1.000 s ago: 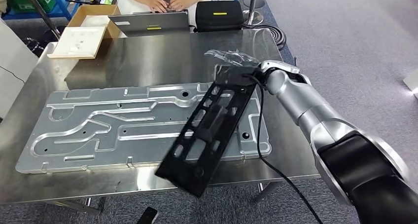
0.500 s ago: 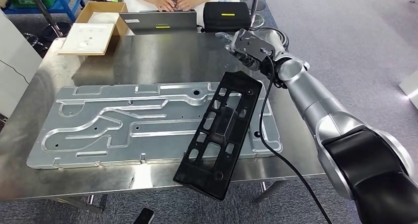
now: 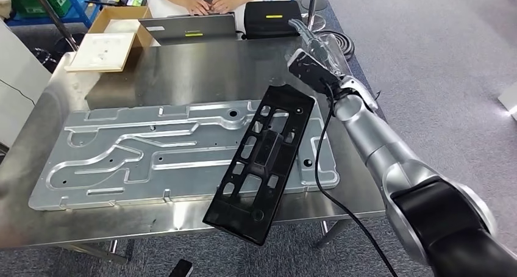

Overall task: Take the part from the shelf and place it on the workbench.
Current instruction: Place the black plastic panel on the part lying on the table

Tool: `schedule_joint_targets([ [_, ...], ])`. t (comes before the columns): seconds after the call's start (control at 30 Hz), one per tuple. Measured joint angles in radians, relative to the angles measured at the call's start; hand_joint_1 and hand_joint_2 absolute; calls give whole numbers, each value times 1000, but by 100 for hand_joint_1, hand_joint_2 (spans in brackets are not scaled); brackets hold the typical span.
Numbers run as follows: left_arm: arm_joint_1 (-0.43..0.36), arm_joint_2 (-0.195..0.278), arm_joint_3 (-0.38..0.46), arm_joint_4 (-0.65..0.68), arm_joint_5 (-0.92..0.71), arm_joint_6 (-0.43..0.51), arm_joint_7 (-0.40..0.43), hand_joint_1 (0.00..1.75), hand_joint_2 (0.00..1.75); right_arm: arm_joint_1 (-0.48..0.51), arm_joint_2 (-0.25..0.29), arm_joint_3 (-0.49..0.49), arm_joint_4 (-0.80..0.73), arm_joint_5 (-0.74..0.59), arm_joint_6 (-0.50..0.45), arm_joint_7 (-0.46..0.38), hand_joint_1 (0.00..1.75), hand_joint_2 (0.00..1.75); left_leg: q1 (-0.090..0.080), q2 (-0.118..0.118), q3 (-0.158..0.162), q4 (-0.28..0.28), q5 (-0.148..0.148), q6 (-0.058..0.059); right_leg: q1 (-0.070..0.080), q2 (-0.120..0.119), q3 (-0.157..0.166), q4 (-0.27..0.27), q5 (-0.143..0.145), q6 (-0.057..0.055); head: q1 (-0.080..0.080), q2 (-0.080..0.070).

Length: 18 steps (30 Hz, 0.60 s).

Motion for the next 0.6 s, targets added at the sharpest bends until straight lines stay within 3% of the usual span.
schedule_joint_targets([
  [0.07,-1,1,4,0,9,-14,20,0,0,12,0,-18,-18,13,-17,-2,0,0,-3,-1,59,-115,41,8,3,2,-6,7,-1,8,0,0],
  [0.2,-1,2,10,0,14,-28,30,0,0,33,-2,-41,-35,25,-26,-6,0,0,-5,-2,64,-146,61,33,3,4,-14,7,5,32,0,0],
  [0.27,-1,2,14,0,14,-33,33,0,0,43,-5,-57,-40,27,-32,-9,0,0,-3,2,56,-156,77,51,2,4,-32,47,-37,41,1,0],
  [0.37,-2,2,19,0,15,-42,39,0,0,74,-15,-92,-49,32,-42,-16,0,0,-5,3,31,-158,97,65,0,5,-92,223,-159,48,1,0],
  [0.4,-1,2,20,0,15,-45,41,0,0,90,-21,-105,-53,33,-46,-20,0,0,-6,2,20,-157,104,66,0,5,-102,267,-179,49,1,0],
  [0.43,1,2,22,0,14,-49,44,0,0,110,-26,-120,-58,32,-50,-26,0,0,-7,1,10,-156,111,66,0,5,-94,279,-181,49,1,0],
  [0.47,2,3,23,0,14,-54,47,0,0,130,-30,-134,-66,30,-56,-32,0,0,-8,0,1,-154,118,65,1,5,-71,256,-166,48,1,0],
  [0.53,4,3,23,0,15,-68,50,0,0,176,-39,-167,-90,22,-74,-49,0,0,-9,-1,-18,-150,132,61,3,4,23,116,-123,40,0,0],
  [0.6,6,3,24,0,17,-77,50,0,0,226,-50,-206,-119,12,-98,-71,0,0,-10,-2,-28,-149,146,51,10,4,86,11,-99,31,1,0],
])
